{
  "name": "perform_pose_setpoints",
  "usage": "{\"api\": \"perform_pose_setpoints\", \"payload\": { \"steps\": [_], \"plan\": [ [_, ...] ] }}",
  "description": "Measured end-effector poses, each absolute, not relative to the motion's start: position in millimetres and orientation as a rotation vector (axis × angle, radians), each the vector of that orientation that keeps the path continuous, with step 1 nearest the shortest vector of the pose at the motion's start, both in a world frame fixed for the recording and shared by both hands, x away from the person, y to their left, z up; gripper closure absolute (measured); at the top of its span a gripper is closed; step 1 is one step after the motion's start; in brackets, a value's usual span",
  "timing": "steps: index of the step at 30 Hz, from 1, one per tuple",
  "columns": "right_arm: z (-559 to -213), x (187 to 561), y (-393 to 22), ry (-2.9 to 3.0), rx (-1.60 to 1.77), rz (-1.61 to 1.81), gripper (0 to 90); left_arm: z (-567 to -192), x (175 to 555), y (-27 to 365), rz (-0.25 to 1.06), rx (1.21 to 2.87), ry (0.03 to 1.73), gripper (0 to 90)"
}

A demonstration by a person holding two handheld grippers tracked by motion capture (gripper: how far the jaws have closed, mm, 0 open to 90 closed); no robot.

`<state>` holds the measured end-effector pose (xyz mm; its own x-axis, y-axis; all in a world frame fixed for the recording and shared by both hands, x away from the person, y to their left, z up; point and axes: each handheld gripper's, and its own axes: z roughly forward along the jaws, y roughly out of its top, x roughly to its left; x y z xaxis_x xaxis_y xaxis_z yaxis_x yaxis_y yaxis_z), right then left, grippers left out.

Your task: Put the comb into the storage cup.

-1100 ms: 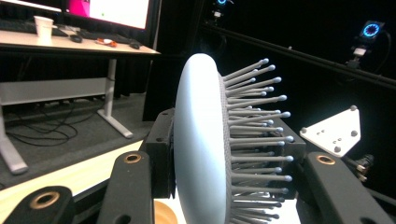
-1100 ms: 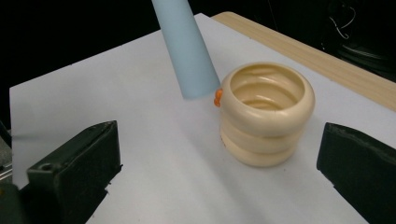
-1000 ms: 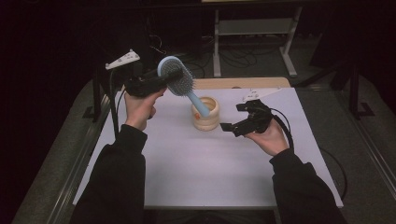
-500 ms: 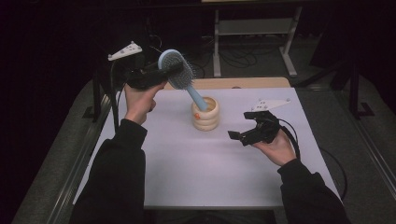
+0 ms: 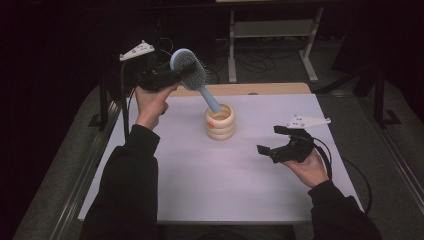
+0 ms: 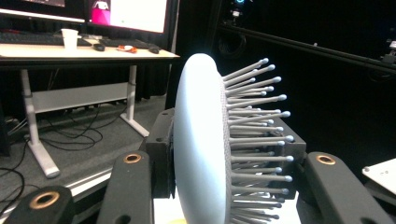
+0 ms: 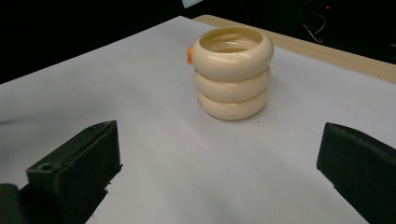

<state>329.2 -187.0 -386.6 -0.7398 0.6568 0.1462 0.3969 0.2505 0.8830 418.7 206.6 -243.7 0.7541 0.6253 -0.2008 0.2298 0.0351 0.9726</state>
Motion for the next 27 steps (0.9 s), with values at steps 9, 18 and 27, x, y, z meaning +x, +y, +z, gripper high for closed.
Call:
{"api": "perform_pose_setpoints", "payload": {
  "steps": [9,18,27],
  "plan": [
    [-393,321,-203,2.246,1.001,1.499,0.0,-251,428,203,0.367,1.564,0.724,53.6],
    [-403,311,-219,2.208,1.025,1.496,0.0,-262,433,193,0.379,1.585,0.729,53.6],
    [-412,301,-230,2.208,1.021,1.477,0.0,-275,442,190,0.387,1.591,0.75,53.6]
  ]
}}
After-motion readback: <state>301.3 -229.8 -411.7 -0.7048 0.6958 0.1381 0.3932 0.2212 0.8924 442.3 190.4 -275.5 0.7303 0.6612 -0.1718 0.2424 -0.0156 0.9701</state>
